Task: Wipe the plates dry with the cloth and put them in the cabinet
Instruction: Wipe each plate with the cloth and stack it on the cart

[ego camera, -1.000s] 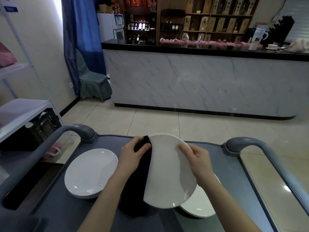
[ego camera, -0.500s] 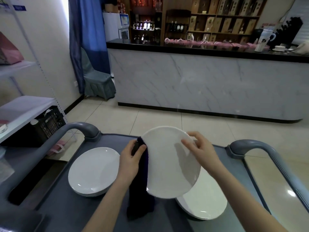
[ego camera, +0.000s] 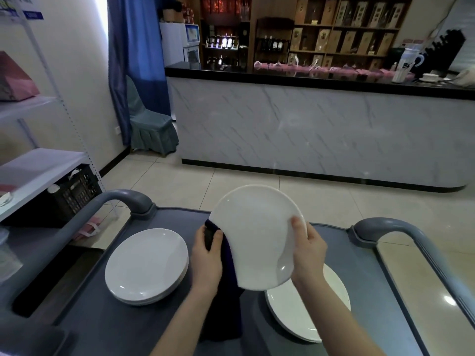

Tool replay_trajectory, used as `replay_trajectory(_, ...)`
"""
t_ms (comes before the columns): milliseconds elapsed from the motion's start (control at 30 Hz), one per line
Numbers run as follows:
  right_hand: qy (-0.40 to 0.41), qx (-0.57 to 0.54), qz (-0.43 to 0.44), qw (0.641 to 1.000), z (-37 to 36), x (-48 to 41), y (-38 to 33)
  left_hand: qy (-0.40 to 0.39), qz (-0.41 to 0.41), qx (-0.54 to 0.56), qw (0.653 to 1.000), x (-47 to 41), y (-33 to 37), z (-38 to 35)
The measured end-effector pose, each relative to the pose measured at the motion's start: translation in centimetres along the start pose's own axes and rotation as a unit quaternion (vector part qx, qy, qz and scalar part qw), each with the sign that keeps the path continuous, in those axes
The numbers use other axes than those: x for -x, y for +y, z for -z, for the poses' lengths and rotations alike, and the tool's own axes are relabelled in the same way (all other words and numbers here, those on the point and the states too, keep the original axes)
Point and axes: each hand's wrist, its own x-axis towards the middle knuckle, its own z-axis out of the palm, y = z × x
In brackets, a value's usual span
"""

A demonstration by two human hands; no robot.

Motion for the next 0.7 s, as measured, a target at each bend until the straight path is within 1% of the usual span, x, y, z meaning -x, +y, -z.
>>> replay_trajectory(33, 0.014, -0.014, -0.014, 1.0, -0.2, 0.3, 0.3, 0.014, 0.013, 0.005, 1.0, 0.4, -0.2, -0.3)
replay_trajectory(100, 0.0, -0.002, -0.011, 1.0, 0.0, 0.3, 0.8, 0.011, 0.011, 0.015, 1.0, 0.4, -0.1, -0.2)
replay_trajectory(167, -0.032, 0.028, 0.004, 0.999, 0.9, -0.4, 0.4, -0.02, -0.016, 0.018, 1.0, -0.2, 0.2, 0.2)
replay_trajectory(233, -0.081, 0.063, 0.027, 0.994, 1.9, -1.3, -0.4, -0.057, -0.053, 0.0, 0.997, -0.9, 0.9, 0.7)
replay_trajectory(300, -0.151, 0.116, 0.047, 0.981, 2.4, -2.1, -1.1, -0.104, -0.094, -0.033, 0.99, -1.7, 1.9, 1.1)
replay_trajectory(400, -0.263, 0.202, 0.055, 0.942, 2.6, -2.6, -1.7, -0.228, -0.113, -0.094, 0.963, -2.8, 3.0, 1.6)
replay_trajectory(433, -0.278, 0.22, 0.058, 0.933, 2.5, -2.6, -1.7, -0.255, -0.108, -0.11, 0.955, -2.9, 3.1, 1.6)
replay_trajectory(467, -0.278, 0.224, 0.064, 0.932, 2.3, -2.5, -1.7, -0.262, -0.1, -0.114, 0.953, -2.9, 3.0, 1.6)
replay_trajectory(500, -0.267, 0.218, 0.074, 0.936, 2.1, -2.4, -1.7, -0.248, -0.09, -0.105, 0.959, -2.9, 2.8, 1.5)
replay_trajectory(533, -0.248, 0.208, 0.088, 0.942, 1.8, -2.1, -1.8, -0.217, -0.082, -0.089, 0.969, -2.8, 2.5, 1.5)
replay_trajectory(600, -0.19, 0.181, 0.105, 0.959, 1.4, -1.5, -1.8, -0.122, -0.062, -0.073, 0.988, -2.6, 1.8, 1.4)
replay_trajectory(700, -0.074, 0.083, 0.067, 0.992, 0.4, 0.0, -0.8, -0.006, 0.004, -0.016, 1.0, -1.8, 0.3, 0.8)
